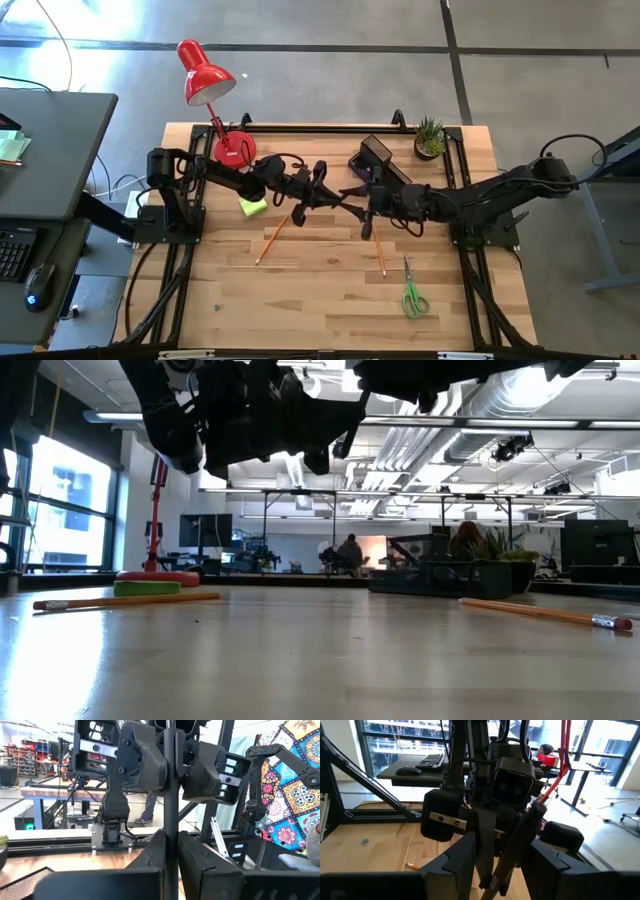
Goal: Pick and place office supplies into organizer
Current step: Put the black pen into the black desk organizer
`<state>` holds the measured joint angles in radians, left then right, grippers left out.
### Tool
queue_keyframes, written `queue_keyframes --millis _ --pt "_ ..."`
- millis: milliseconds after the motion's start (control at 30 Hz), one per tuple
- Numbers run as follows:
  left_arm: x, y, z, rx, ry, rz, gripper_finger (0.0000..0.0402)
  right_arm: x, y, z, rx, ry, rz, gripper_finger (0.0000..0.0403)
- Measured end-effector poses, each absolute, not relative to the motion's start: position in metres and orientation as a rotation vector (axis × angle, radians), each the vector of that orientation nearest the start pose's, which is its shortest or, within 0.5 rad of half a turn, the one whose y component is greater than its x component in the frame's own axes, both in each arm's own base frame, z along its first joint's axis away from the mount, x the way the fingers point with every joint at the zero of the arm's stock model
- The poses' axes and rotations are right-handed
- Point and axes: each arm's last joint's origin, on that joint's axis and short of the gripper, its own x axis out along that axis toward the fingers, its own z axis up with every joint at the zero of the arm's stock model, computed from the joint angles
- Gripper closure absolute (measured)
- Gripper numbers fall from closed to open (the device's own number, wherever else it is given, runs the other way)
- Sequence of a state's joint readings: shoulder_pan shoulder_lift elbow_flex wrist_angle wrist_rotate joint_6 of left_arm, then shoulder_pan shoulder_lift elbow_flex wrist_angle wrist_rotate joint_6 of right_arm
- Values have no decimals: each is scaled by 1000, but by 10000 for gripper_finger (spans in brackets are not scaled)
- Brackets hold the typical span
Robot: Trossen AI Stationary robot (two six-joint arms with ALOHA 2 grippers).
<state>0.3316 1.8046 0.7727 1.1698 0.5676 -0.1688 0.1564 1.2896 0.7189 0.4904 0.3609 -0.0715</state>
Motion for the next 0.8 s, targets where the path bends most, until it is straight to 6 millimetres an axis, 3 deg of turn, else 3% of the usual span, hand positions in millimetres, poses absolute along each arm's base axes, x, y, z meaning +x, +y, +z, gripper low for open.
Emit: queue_keyframes --millis 500,800 --pt "336 100 191 -120 -78 -243 390 281 33 264 -120 102 -188 271" --pt "336 100 191 -109 -80 -253 390 280 33 263 -163 113 -182 386"
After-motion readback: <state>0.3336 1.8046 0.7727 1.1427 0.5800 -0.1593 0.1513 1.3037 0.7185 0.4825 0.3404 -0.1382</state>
